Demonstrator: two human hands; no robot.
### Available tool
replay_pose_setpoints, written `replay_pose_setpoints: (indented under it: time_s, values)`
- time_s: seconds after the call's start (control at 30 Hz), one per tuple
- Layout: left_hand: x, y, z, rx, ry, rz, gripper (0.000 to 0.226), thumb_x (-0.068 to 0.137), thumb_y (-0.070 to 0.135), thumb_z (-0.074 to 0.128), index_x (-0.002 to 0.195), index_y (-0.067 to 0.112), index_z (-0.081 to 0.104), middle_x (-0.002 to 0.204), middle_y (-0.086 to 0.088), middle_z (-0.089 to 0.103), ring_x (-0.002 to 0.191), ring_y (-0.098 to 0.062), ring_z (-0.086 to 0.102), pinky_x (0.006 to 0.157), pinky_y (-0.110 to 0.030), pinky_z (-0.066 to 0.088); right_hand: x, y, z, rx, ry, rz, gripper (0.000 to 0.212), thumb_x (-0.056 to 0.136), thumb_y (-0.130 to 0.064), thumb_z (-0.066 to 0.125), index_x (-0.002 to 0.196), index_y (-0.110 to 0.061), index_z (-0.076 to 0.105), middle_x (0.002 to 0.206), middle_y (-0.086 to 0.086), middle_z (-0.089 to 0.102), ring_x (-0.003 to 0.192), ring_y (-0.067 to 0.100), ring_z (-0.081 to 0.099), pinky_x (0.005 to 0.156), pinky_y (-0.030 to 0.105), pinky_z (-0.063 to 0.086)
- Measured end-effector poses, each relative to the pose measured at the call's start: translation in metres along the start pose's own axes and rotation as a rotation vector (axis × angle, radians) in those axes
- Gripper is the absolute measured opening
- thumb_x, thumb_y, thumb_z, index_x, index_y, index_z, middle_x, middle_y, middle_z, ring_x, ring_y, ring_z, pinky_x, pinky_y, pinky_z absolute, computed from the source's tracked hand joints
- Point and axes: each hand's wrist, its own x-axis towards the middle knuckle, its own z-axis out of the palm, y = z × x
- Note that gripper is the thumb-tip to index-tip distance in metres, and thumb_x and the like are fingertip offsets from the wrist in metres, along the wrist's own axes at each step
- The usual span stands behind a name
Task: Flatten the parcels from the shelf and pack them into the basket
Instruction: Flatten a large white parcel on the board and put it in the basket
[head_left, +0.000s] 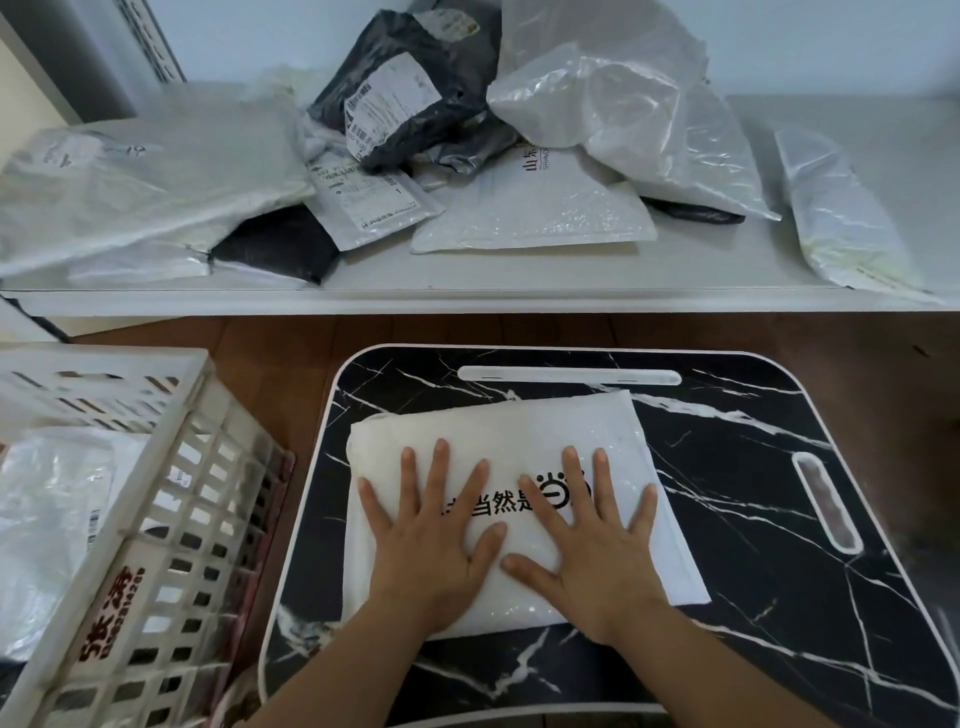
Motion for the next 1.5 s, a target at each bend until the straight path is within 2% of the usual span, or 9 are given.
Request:
replay_pose_setpoints:
  time_s: [0.13, 0.2, 0.33, 0.53, 0.9, 1.1, 1.27, 1.4, 1.5]
  values:
    - [0.005, -0.002, 0.004, 0.028, -0.008, 0.018, 0.064, 0.094, 0.067, 0.014, 0.152, 0.039, 0.015, 0.162, -0.005, 0.008, 0.147, -0.038, 0.007, 0.105, -0.069, 0.003, 0.005, -0.002, 0.003, 0.042, -0.034, 0.068, 0.074, 0.086, -0.082, 0.026, 0.147, -0.042, 0.033, 0.159, 0.012, 0.022, 0.146, 0.040, 0.016, 0.096, 0.077, 0.019]
    - [0.007, -0.003, 0.002, 0.016, -0.011, 0.022, 0.065, 0.094, 0.068, 0.013, 0.152, 0.039, 0.014, 0.162, -0.005, 0.005, 0.147, -0.038, 0.004, 0.105, -0.070, 0.002, 0.006, -0.002, 0.003, 0.050, -0.027, 0.053, 0.073, 0.086, -0.082, 0.022, 0.149, -0.045, 0.026, 0.161, 0.011, 0.013, 0.147, 0.039, 0.008, 0.098, 0.078, 0.014]
    - [0.017, -0.005, -0.007, 0.027, -0.050, 0.029, 0.070, 0.080, 0.072, -0.010, 0.144, 0.047, -0.022, 0.155, 0.001, -0.034, 0.141, -0.032, -0.033, 0.106, -0.069, -0.015, 0.016, 0.001, -0.007, 0.047, -0.065, 0.046, 0.078, 0.073, -0.087, -0.005, 0.138, -0.052, -0.030, 0.146, 0.002, -0.048, 0.131, 0.031, -0.048, 0.102, 0.076, -0.014]
    - [0.041, -0.013, -0.016, 0.071, -0.108, 0.041, 0.067, 0.083, 0.070, -0.009, 0.145, 0.048, -0.018, 0.157, 0.005, -0.028, 0.144, -0.027, -0.027, 0.109, -0.068, -0.011, 0.044, 0.004, -0.014, 0.065, 0.038, 0.088, 0.087, 0.066, -0.080, -0.025, 0.145, -0.045, -0.022, 0.158, -0.002, -0.028, 0.141, 0.024, -0.034, 0.111, 0.066, -0.010]
    - [0.045, -0.016, -0.008, 0.035, -0.009, 0.050, 0.071, 0.082, 0.070, -0.014, 0.149, 0.046, -0.007, 0.159, 0.005, -0.023, 0.143, -0.025, -0.028, 0.107, -0.067, -0.016, 0.054, 0.006, -0.012, 0.050, -0.055, 0.070, 0.075, 0.070, -0.079, -0.021, 0.138, -0.049, -0.034, 0.145, -0.007, -0.049, 0.133, 0.020, -0.047, 0.106, 0.070, -0.015]
    - [0.046, -0.021, -0.015, 0.027, -0.072, 0.030, 0.074, 0.078, 0.074, -0.016, 0.147, 0.046, -0.016, 0.157, 0.006, -0.028, 0.143, -0.023, -0.030, 0.111, -0.061, -0.018, 0.054, 0.012, -0.027, 0.136, -0.070, 0.091, 0.086, 0.073, -0.087, 0.008, 0.147, -0.050, -0.013, 0.157, -0.009, -0.028, 0.144, 0.017, -0.025, 0.111, 0.060, -0.001]
    - [0.034, -0.040, -0.049, -0.355, 0.154, -0.555, 0.073, 0.089, 0.045, 0.057, 0.150, 0.019, 0.025, 0.152, -0.015, 0.022, 0.137, -0.034, 0.027, 0.110, -0.045, 0.028, 0.035, 0.038, -0.049, 0.368, 0.097, 0.594, 0.095, 0.080, -0.073, 0.052, 0.151, -0.019, 0.019, 0.155, 0.013, 0.016, 0.139, 0.036, 0.019, 0.110, 0.054, 0.028]
    - [0.026, -0.044, -0.072, -1.101, 0.069, -0.904, 0.062, 0.073, 0.025, 0.082, 0.123, 0.002, 0.053, 0.114, -0.012, 0.056, 0.097, -0.030, 0.055, 0.085, -0.038, 0.047, 0.020, 0.043, -0.051, 0.920, 0.108, 0.794, 0.081, 0.075, -0.047, 0.078, 0.133, -0.001, 0.045, 0.131, 0.019, 0.050, 0.117, 0.037, 0.052, 0.099, 0.046, 0.045]
    - [0.013, -0.053, -0.092, -1.394, -0.077, -0.891, 0.049, 0.067, 0.010, 0.085, 0.106, -0.007, 0.060, 0.103, -0.019, 0.065, 0.090, -0.035, 0.063, 0.085, -0.045, 0.050, 0.003, 0.039, -0.060, 1.148, 0.171, 0.779, 0.048, 0.075, -0.038, 0.081, 0.105, -0.003, 0.063, 0.101, 0.013, 0.067, 0.091, 0.033, 0.064, 0.087, 0.045, 0.054]
